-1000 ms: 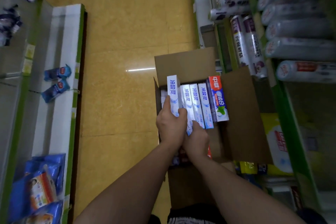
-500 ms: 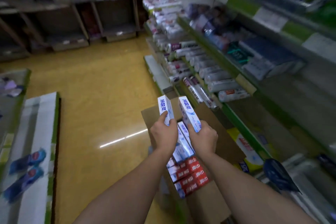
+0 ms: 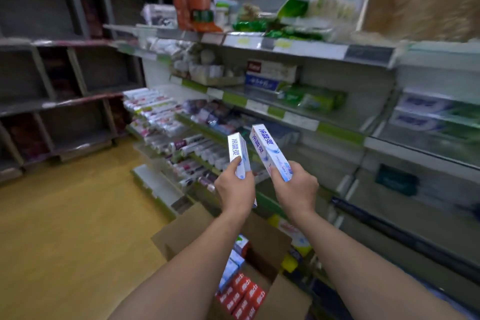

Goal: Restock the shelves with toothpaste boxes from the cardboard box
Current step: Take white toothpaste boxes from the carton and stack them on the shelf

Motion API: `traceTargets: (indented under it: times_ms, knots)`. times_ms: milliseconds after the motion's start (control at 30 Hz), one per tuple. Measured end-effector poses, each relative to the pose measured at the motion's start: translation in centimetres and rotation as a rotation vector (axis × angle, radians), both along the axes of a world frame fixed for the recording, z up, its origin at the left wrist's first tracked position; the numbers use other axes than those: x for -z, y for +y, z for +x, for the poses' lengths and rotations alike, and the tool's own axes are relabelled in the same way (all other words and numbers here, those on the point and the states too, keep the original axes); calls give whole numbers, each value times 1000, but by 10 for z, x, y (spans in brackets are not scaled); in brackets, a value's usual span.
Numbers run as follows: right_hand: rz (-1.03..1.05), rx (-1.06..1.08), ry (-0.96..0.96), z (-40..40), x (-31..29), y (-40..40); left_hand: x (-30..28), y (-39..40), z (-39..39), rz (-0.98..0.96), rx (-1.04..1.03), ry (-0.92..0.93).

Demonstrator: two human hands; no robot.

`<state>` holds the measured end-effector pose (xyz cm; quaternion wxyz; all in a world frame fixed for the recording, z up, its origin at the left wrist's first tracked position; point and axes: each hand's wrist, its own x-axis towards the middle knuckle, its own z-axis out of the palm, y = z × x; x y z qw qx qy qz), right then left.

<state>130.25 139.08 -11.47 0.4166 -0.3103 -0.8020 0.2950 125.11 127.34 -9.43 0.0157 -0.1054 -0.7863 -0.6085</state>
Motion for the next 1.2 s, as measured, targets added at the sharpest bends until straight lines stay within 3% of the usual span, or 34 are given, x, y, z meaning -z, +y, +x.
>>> traceTargets:
  times_ms: [400,967,1200]
  knots:
    - [121,325,167,157,-70,66,-68,88,123,84,295,156]
    - [171,654,133,495,-85,110,-91,165,420,128,623,161]
    - [199,774,117,591,-90,123,-98,192,505,168,727,125]
